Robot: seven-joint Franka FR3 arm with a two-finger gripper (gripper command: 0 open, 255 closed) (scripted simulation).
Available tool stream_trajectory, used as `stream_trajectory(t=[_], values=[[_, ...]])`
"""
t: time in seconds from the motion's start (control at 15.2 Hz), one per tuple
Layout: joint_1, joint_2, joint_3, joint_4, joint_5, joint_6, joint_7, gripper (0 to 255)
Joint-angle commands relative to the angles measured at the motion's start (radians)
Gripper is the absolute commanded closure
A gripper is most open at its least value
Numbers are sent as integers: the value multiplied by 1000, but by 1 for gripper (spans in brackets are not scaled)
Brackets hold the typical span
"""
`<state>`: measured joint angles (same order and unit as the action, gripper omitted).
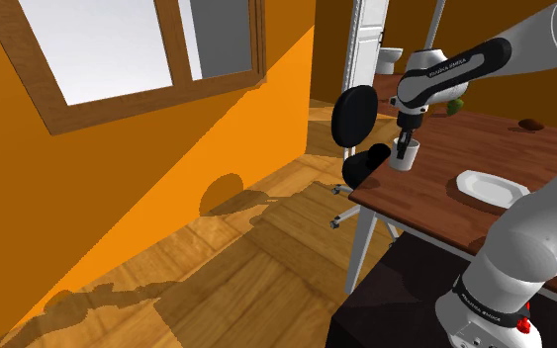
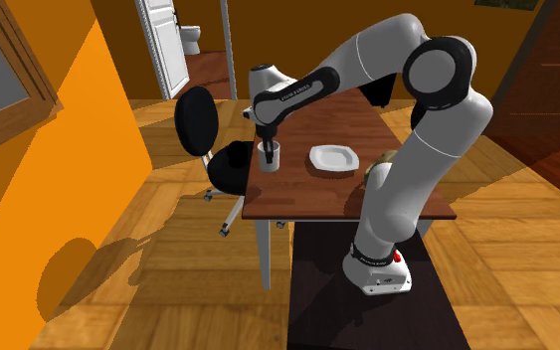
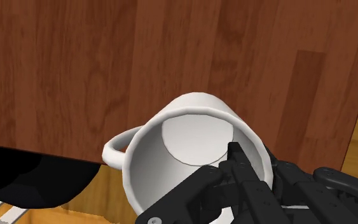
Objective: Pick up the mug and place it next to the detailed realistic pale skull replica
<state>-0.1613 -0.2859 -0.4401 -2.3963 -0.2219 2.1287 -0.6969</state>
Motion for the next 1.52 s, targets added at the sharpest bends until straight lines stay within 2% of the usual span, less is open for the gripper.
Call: stream_trajectory(t=[0.0,1.45], values=[[0,-14,4,17,-1,-30,0,255],[7,-82,45,257,10,-336,-11,255]])
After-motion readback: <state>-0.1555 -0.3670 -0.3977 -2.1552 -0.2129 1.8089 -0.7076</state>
